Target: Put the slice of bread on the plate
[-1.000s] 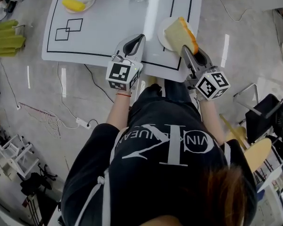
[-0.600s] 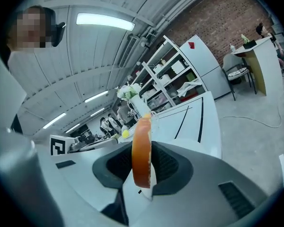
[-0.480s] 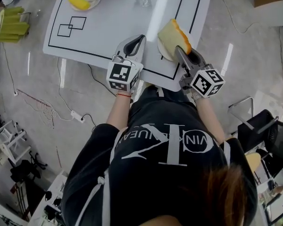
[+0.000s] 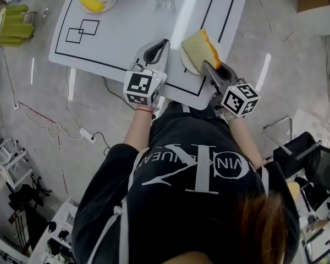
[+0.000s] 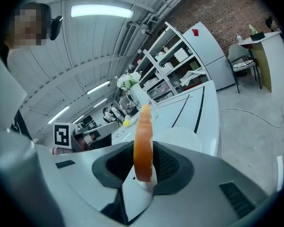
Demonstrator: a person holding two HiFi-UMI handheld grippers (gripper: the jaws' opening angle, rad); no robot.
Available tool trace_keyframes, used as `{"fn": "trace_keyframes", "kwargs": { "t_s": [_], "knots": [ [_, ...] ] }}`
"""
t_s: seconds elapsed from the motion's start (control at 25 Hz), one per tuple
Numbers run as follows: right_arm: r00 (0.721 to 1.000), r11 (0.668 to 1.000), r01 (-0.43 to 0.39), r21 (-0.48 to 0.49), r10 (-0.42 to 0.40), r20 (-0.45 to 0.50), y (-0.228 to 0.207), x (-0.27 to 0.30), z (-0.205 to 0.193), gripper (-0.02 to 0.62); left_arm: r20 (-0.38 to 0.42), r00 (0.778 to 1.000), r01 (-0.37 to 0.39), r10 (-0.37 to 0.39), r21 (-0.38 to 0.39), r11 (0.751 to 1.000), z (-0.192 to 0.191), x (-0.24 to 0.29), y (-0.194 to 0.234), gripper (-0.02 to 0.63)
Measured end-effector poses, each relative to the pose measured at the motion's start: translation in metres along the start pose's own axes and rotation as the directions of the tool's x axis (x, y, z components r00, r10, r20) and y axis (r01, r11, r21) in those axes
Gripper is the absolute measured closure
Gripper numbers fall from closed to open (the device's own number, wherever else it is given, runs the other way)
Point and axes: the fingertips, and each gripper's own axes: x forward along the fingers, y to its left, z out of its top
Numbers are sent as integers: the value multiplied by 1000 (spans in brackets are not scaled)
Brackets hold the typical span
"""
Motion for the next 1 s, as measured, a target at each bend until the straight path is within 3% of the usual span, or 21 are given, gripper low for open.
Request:
{"fn": "trace_keyframes", "kwargs": {
  "t_s": [0.24, 0.52, 0.84, 1.0],
  "knots": [
    [997, 1000, -25, 8, 25, -69, 2, 0, -8, 465, 8, 1000, 8, -8, -4, 1000, 3, 5, -3, 595],
    [992, 998, -29, -60, 21, -125, 5, -5, -9, 417, 17, 1000, 22, -22, 2, 1000, 9, 8, -8, 595],
    [968, 981, 40, -192, -85, -234, -6, -11, -21, 314, 22, 999, 32, -32, 7, 999, 11, 9, -12, 595],
    [937, 956, 39, -291, -136, -321, -11, -12, -31, 270, 20, 999, 31, -31, 1, 1000, 11, 8, -11, 595]
  ]
}}
